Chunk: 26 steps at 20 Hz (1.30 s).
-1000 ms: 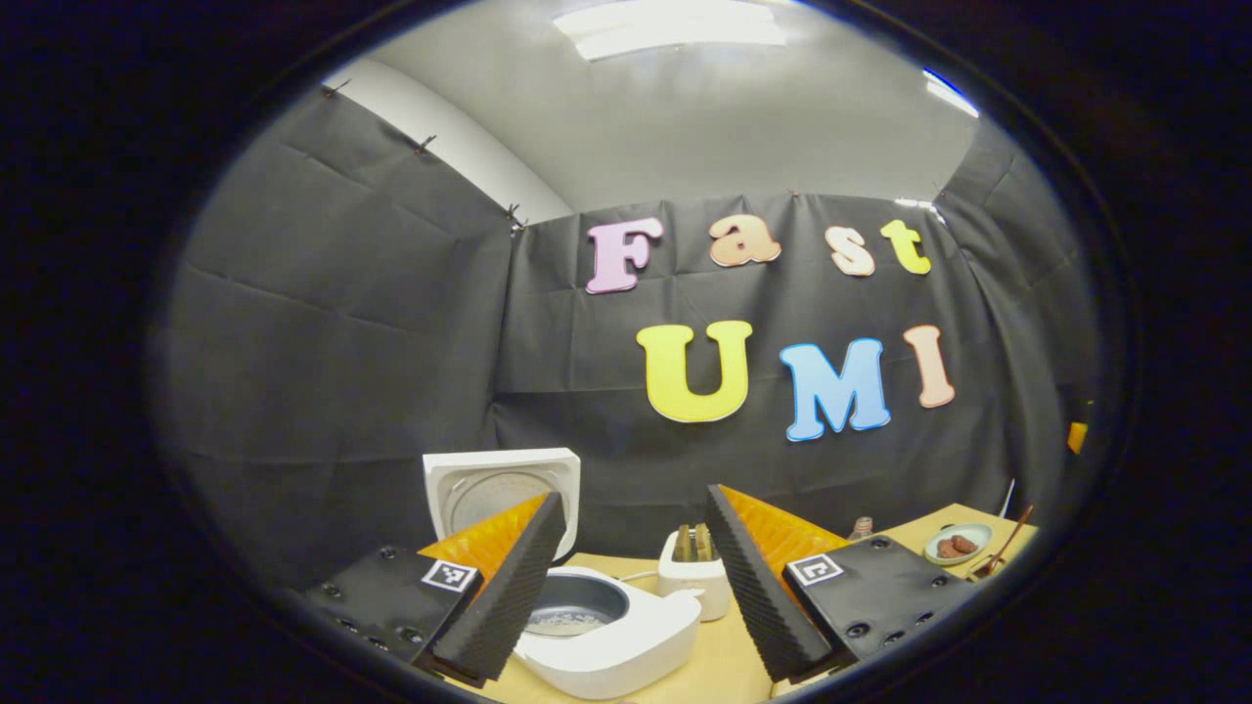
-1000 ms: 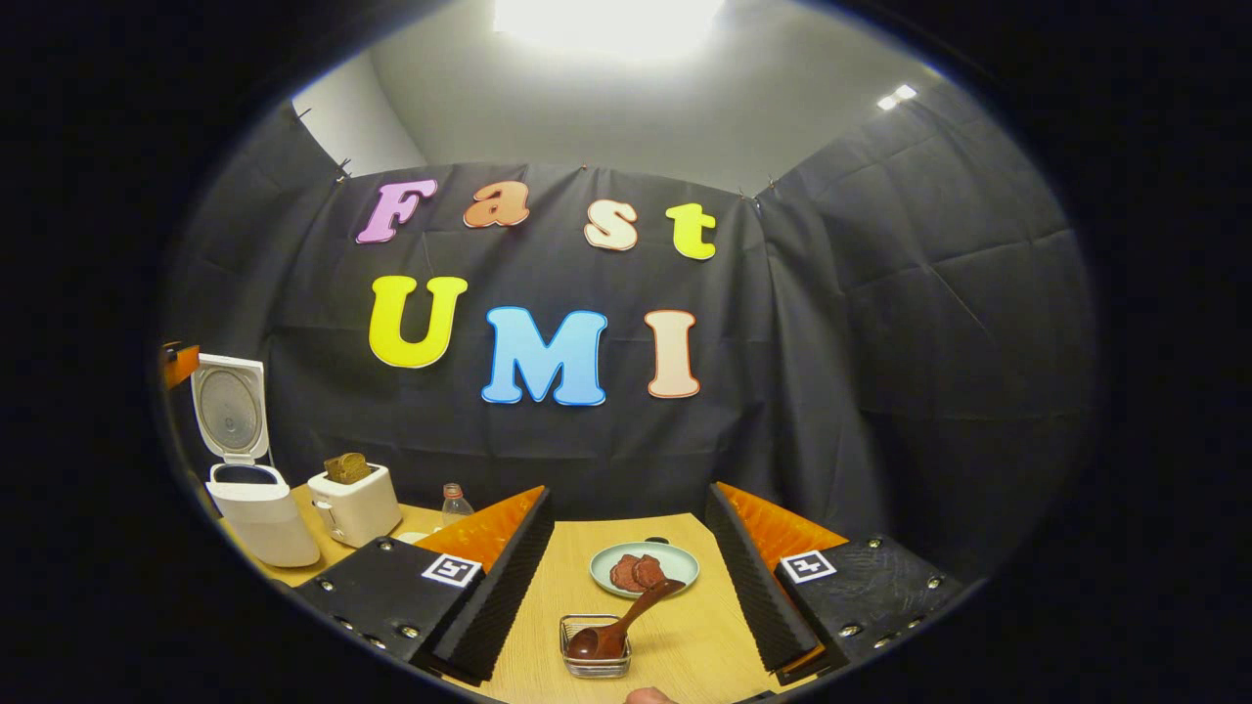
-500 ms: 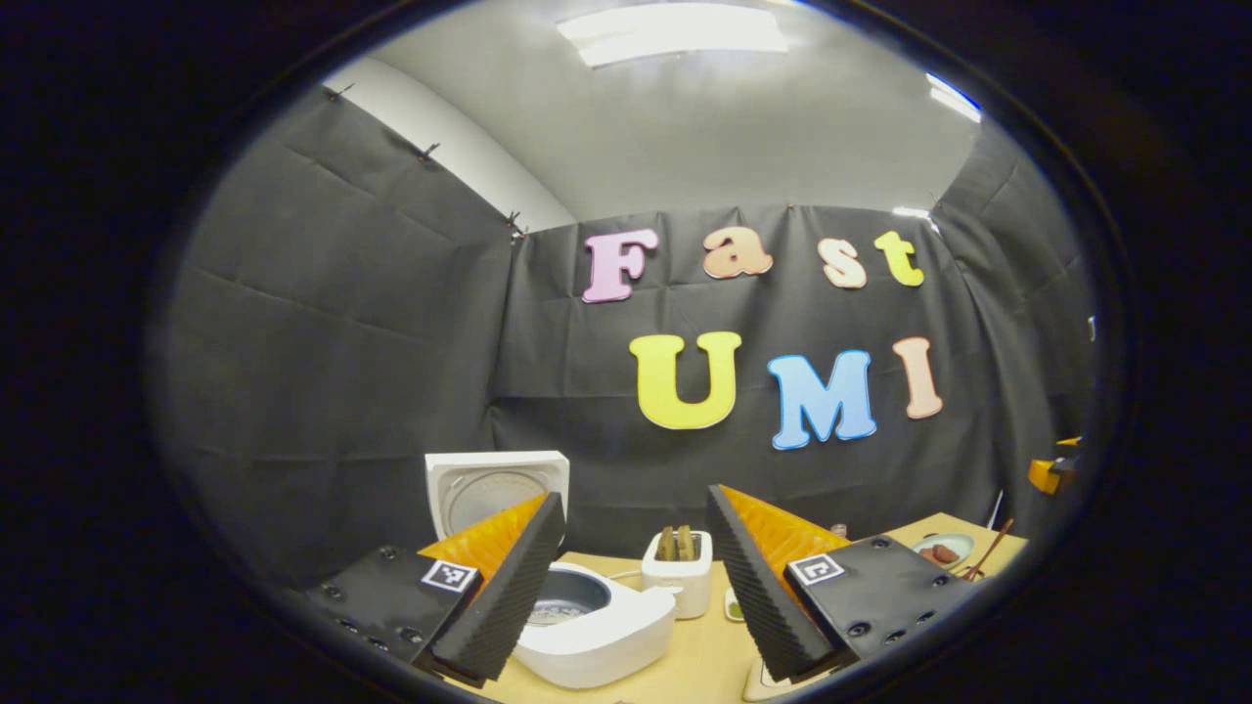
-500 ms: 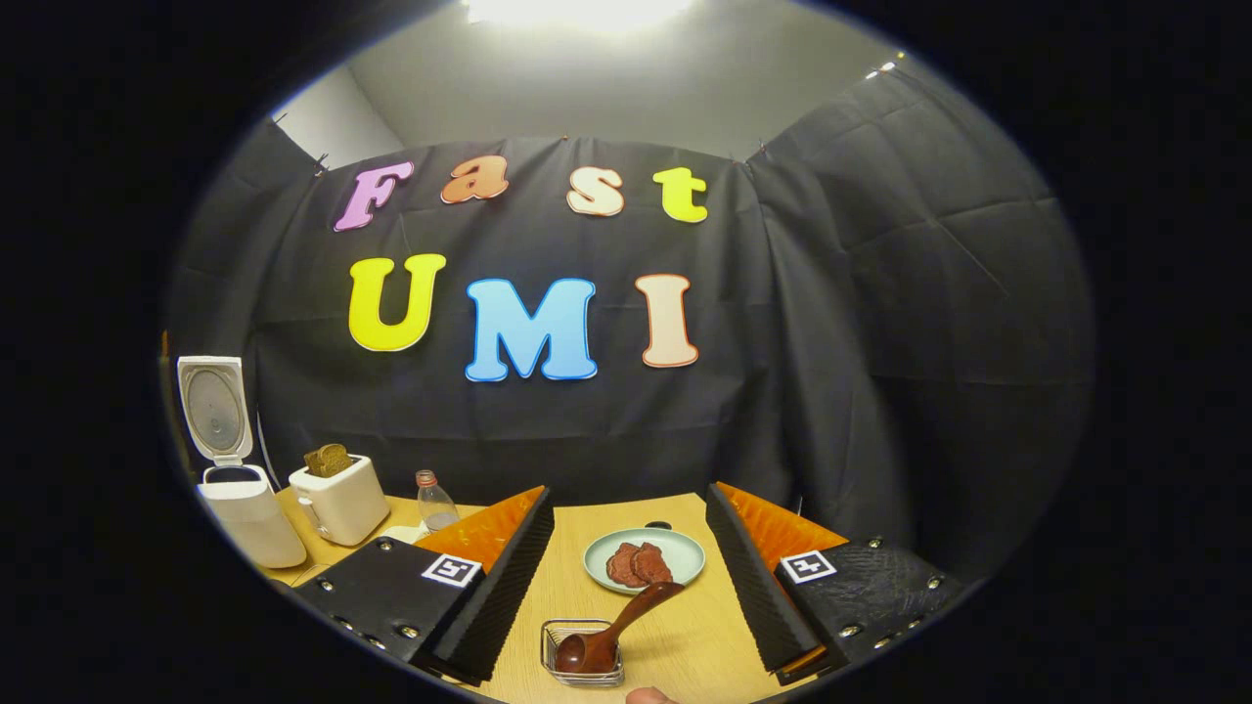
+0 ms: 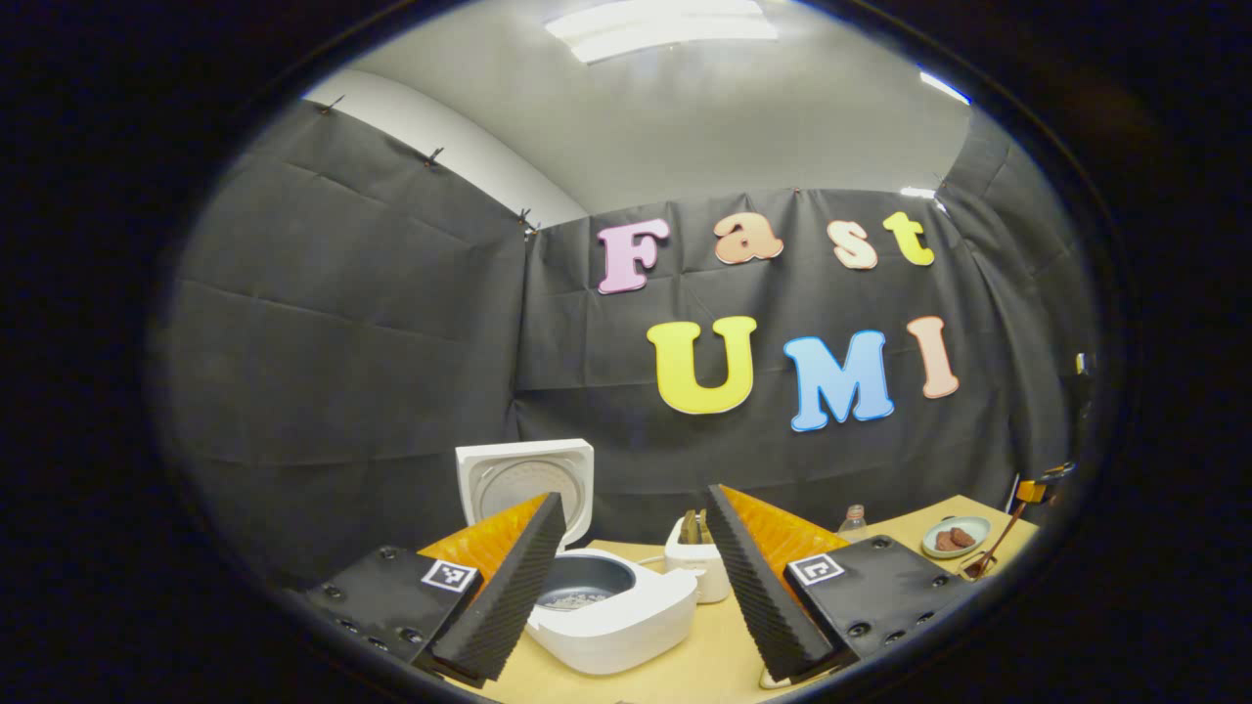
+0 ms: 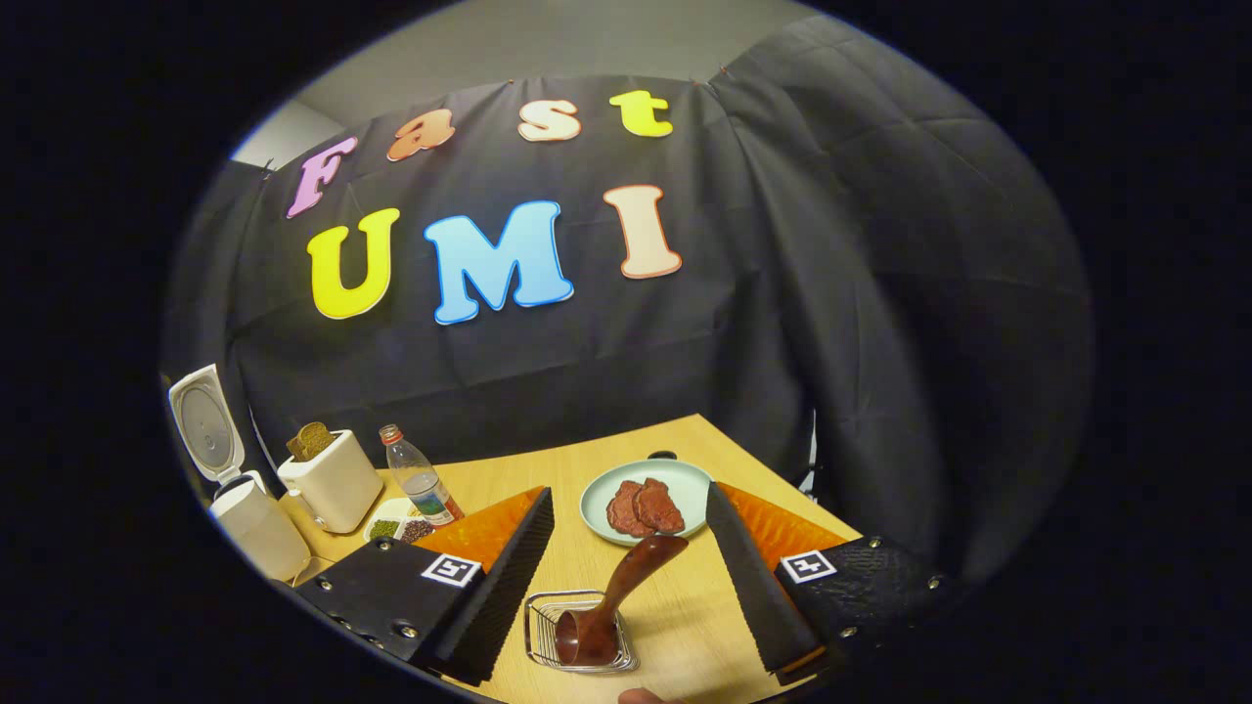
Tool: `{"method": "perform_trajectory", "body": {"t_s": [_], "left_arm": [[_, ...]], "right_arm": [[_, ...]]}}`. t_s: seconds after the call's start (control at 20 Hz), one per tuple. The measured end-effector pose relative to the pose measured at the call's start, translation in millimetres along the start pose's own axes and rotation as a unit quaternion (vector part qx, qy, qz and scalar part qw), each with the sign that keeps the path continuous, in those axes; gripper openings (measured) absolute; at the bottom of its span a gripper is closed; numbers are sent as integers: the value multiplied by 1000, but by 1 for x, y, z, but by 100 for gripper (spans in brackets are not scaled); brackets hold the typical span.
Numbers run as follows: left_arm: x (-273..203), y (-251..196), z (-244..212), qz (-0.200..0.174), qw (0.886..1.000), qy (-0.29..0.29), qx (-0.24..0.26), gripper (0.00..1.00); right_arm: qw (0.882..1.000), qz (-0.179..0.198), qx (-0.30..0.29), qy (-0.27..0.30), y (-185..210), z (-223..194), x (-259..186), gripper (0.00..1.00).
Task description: Close the left gripper, press the button to open the rice cooker; take a wooden spoon from the chopstick holder with the right hand, scoop a spoonful of rice and pour it into the rice cooker, then put the wooden spoon back into the chopstick holder.
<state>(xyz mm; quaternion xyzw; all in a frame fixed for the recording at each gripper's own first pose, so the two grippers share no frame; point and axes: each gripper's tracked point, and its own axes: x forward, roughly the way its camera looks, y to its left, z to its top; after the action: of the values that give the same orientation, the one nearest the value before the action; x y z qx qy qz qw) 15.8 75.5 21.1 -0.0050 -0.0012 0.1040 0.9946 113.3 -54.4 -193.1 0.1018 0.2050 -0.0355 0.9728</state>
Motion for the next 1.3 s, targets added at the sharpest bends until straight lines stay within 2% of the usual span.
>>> {"method": "perform_trajectory", "body": {"t_s": [0.2,0.4,0.45,0.5,0.55,0.6,0.65,0.7,0.75,0.85,0.9,0.95,1.0,1.25,1.3], "left_arm": [[-1,4,-5,17,1000,5,12,100],[-4,7,-8,24,999,13,17,100],[-6,8,-8,25,999,16,17,100],[-6,9,-8,24,999,17,18,100],[-7,10,-8,25,999,17,20,100],[-7,9,-7,25,999,17,23,95],[-8,9,-8,24,999,17,24,95],[-8,9,-8,23,999,18,25,100],[-9,10,-9,24,999,18,24,100],[-9,10,-8,24,999,20,22,99],[-8,10,-9,25,999,22,22,100],[-9,11,-11,25,999,24,23,100],[-10,13,-10,27,999,25,23,100],[-15,13,-14,30,999,24,13,99],[-15,12,-14,29,999,24,11,94]], "right_arm": [[997,7,50,63,-4,-36,13,98],[992,17,62,107,2,-64,20,97],[991,23,62,116,5,-67,21,93],[990,25,61,122,7,-72,21,77],[988,31,63,134,11,-76,22,78],[986,37,65,149,15,-85,21,72],[984,41,65,160,18,-90,21,69],[983,43,63,166,20,-93,22,72],[985,25,58,163,14,-94,23,72],[983,31,72,164,16,-92,23,17],[983,30,70,165,18,-93,21,22],[984,32,77,155,16,-93,40,22],[983,34,77,161,20,-93,27,11],[987,33,58,144,26,-78,8,11],[989,35,49,137,28,-72,5,11]]}}
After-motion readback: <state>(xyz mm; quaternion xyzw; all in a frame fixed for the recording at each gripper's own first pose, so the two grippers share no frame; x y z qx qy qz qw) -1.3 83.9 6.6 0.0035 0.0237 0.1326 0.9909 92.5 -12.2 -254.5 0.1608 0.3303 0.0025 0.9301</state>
